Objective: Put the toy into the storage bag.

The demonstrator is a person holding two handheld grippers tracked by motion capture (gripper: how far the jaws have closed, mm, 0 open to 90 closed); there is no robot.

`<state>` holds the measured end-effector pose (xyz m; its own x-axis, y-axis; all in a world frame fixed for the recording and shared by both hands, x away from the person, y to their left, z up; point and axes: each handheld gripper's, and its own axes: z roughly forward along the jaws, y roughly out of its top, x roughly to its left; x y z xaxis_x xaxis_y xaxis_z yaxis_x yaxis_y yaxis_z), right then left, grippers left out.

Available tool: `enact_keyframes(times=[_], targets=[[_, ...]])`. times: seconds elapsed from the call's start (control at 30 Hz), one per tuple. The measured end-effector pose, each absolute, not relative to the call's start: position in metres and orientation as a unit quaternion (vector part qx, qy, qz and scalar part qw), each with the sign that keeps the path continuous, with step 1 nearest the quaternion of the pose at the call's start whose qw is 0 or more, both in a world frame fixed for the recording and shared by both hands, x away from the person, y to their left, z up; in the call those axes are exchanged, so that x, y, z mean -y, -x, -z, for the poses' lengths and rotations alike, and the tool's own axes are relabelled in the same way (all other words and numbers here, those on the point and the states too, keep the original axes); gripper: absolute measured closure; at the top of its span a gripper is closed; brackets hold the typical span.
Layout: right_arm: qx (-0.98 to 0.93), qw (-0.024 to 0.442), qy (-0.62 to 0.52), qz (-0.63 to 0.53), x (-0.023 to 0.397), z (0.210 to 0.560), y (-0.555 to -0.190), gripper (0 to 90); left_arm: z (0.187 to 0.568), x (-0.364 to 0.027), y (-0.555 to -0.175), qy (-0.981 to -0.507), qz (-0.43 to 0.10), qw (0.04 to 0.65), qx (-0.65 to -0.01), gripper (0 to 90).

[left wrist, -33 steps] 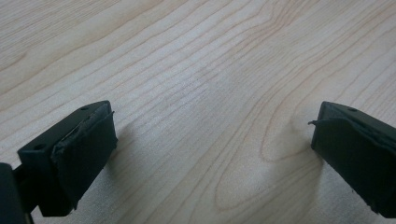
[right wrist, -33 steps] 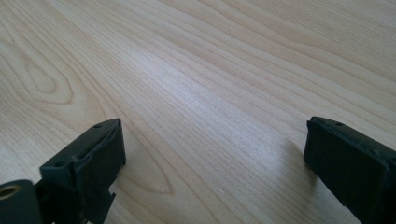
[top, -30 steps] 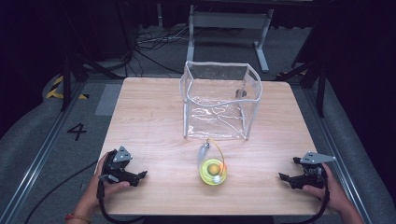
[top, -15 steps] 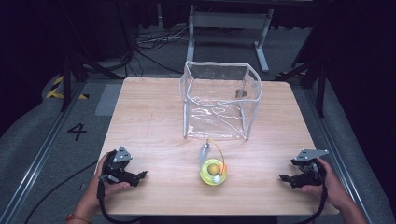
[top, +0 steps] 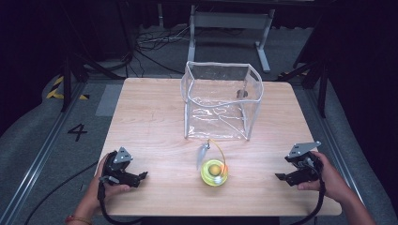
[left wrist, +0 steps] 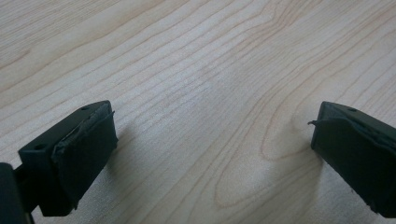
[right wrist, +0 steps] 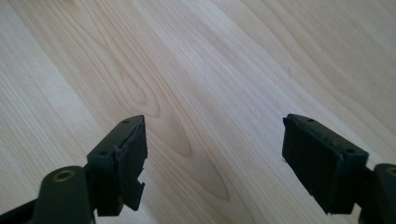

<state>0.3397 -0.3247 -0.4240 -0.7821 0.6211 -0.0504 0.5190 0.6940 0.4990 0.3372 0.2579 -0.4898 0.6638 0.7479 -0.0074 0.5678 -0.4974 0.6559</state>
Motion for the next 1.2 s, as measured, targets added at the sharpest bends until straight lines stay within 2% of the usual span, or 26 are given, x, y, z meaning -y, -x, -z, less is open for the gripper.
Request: enact_keyframes(times=[0.5, 1.2], targets=[[-0.945, 0.089, -0.228, -0.216, 0.261, 0.387, -0.339, 24.4, 0.49, -0.258, -0.337, -0.854, -0.141, 0.321, -0.385, 0.5], [-0.964, 0.069, -0.154, -0.205, 0.192, 0.355, -0.339, 26.1, 0.49, -0.258, -0.337, -0.854, -0.14, 0.321, -0.385, 0.5]])
